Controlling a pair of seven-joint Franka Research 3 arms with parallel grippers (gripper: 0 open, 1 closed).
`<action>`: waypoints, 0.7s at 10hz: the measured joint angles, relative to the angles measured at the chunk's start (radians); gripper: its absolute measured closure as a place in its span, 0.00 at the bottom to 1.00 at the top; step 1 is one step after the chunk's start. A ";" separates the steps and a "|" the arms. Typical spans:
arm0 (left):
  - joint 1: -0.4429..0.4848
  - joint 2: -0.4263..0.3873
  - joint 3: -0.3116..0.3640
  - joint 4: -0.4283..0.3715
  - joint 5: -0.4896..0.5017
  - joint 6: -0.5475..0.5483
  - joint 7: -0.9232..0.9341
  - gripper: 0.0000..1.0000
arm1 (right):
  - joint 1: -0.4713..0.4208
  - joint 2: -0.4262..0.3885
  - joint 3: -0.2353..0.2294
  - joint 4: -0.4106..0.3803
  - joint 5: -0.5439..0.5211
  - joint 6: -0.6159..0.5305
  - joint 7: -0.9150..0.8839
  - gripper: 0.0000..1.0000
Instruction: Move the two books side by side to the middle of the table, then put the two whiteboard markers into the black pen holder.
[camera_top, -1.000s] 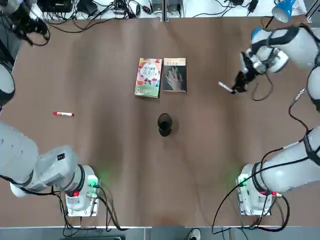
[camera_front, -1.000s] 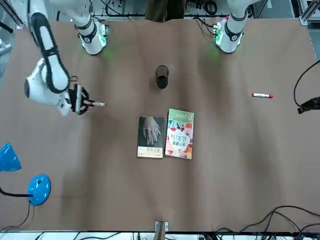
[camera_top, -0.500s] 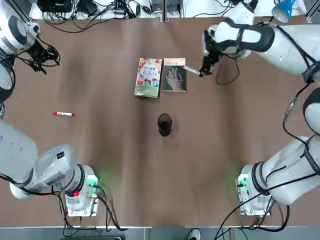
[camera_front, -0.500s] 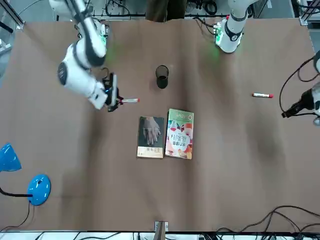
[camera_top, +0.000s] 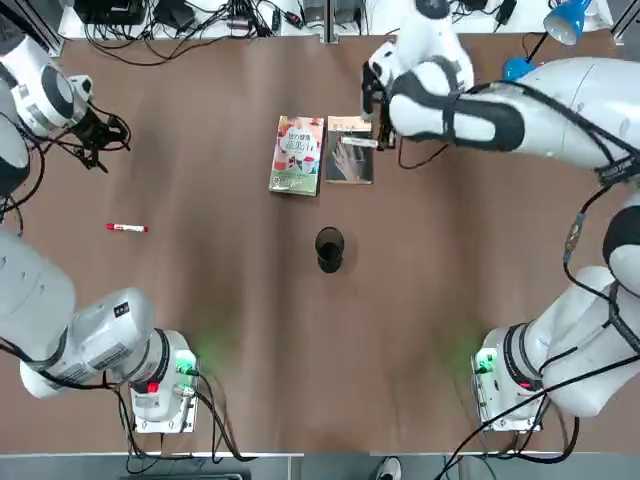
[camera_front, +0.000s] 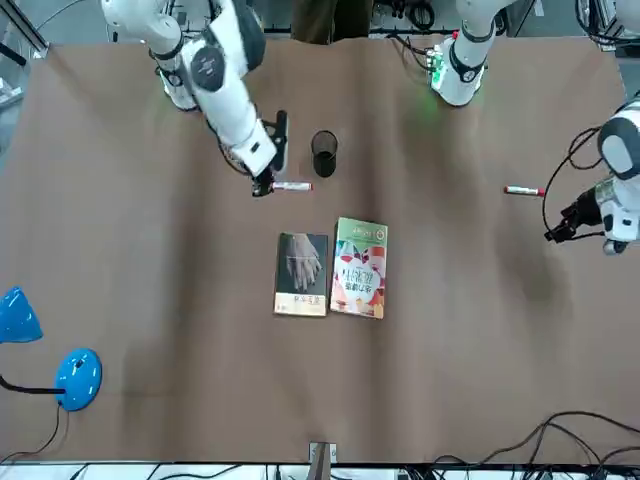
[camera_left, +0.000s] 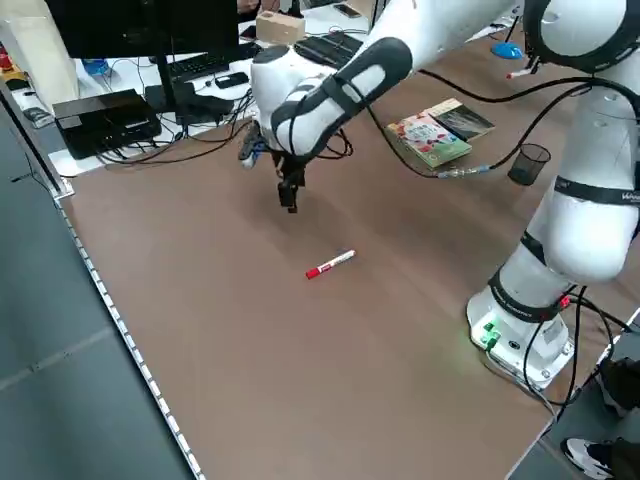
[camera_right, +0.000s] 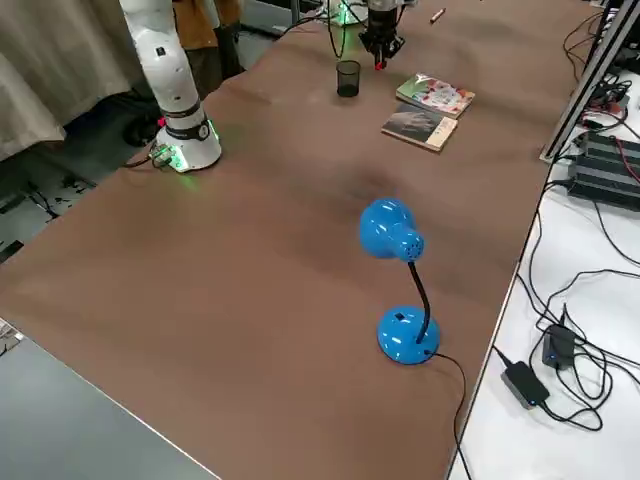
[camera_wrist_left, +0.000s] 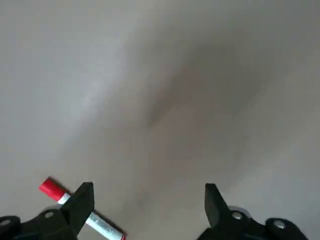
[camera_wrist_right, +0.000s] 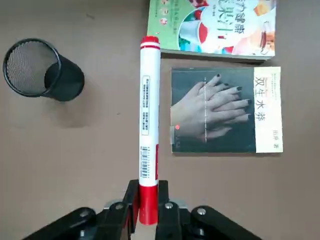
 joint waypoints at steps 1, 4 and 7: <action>0.000 0.000 0.000 -0.034 -0.012 0.042 -0.021 0.02 | 0.052 0.005 0.001 0.043 -0.084 -0.084 0.089 0.81; -0.001 0.002 -0.002 -0.129 -0.029 0.163 -0.116 0.02 | 0.230 0.085 0.002 0.215 -0.242 -0.323 0.355 0.81; -0.001 0.014 -0.005 -0.154 -0.030 0.185 -0.196 0.04 | 0.309 0.200 0.001 0.340 -0.374 -0.452 0.472 0.81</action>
